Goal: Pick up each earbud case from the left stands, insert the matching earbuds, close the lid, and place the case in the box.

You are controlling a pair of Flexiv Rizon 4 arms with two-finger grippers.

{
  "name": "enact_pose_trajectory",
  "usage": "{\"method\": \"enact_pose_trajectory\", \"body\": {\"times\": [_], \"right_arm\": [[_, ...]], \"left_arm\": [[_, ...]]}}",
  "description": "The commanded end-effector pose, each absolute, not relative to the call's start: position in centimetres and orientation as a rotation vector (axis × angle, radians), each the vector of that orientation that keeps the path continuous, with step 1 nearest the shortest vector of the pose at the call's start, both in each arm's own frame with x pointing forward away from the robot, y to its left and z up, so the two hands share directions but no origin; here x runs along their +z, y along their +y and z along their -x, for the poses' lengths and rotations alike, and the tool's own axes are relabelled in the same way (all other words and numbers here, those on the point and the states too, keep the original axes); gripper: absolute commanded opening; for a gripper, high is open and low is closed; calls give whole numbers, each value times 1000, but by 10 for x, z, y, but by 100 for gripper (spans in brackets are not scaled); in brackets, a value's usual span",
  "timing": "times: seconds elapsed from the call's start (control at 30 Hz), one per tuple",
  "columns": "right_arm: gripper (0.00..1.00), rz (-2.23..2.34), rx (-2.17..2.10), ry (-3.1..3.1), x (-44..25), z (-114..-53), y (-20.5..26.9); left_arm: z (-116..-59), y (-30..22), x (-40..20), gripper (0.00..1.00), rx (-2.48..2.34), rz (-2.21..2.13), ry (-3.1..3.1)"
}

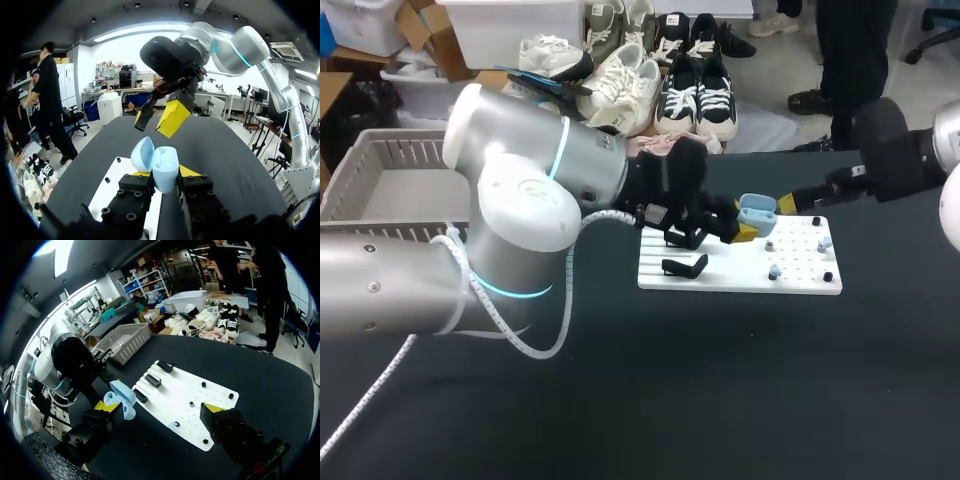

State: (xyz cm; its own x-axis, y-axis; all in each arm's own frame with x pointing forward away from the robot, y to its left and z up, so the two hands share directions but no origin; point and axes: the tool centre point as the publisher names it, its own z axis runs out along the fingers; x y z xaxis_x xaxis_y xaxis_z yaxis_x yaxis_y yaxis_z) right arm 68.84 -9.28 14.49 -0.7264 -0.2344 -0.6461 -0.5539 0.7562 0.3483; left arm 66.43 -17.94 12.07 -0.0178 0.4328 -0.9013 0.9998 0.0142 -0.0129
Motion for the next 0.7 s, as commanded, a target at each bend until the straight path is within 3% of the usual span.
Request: {"method": "enact_pose_trajectory", "body": {"times": [0.03,0.7], "right_arm": [[100,544,667,2363,146,-675,-106],[100,444,552,2456,127,-665,-135]], "left_arm": [[-659,-171,125,0,-986,-1469,1485],[-677,-177,142,0,-1027,-1427,1352]]}}
